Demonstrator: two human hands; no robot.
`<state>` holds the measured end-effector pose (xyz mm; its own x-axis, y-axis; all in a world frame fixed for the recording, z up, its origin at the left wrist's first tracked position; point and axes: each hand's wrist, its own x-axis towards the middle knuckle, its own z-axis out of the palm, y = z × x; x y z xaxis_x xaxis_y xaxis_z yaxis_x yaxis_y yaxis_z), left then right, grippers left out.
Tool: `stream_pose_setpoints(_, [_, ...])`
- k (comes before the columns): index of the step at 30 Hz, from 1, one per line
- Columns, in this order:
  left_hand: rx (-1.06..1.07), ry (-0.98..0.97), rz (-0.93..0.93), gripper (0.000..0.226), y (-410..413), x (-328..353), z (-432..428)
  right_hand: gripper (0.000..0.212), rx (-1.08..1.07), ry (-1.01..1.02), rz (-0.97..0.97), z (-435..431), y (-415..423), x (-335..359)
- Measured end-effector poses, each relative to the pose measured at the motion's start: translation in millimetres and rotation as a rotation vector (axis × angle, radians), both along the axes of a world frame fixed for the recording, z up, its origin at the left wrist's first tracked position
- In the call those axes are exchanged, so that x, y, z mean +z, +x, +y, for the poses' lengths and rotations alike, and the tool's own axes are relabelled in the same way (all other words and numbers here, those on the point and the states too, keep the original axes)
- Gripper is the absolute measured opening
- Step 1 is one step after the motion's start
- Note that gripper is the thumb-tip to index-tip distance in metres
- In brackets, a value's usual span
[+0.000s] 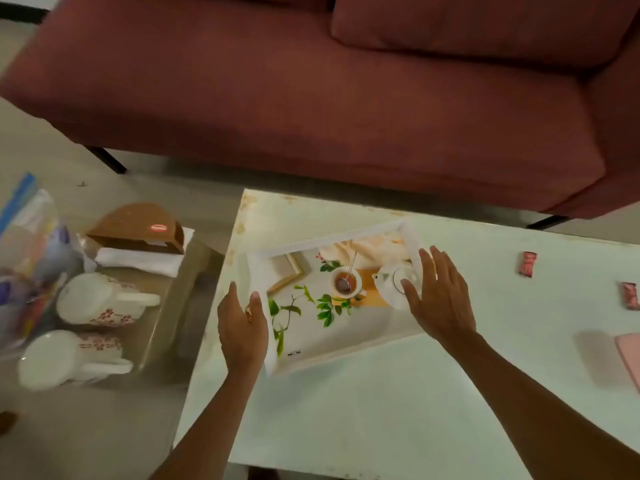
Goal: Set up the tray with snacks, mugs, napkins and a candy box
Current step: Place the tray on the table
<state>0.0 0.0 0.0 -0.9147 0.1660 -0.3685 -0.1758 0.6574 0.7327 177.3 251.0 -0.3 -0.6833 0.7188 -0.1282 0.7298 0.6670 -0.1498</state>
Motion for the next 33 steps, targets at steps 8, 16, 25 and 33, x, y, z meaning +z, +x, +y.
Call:
stream_pose_setpoints(8, [0.251, 0.121, -0.248, 0.029, -19.6, -46.2, -2.5, 0.058, -0.293, -0.235, 0.058, 40.2, -14.6, -39.4])
stream_pose_setpoints(16, [0.323, 0.185, -0.299, 0.015, -21.3, -56.5, -0.4, 0.038, -0.335, -0.198, 0.090, 65.6, -23.1, -50.6])
stream_pose_setpoints(25, [0.414, 0.265, -0.395, 0.014, -33.3, -54.3, -9.9, 0.030, -0.460, -0.305, 0.209, 69.6, -12.7, -50.0])
stream_pose_setpoints(33, [0.265, 0.285, -0.338, 0.019, -74.0, -44.5, -5.4, 0.024, -0.662, -0.389, 0.344, 31.2, 31.1, -41.4])
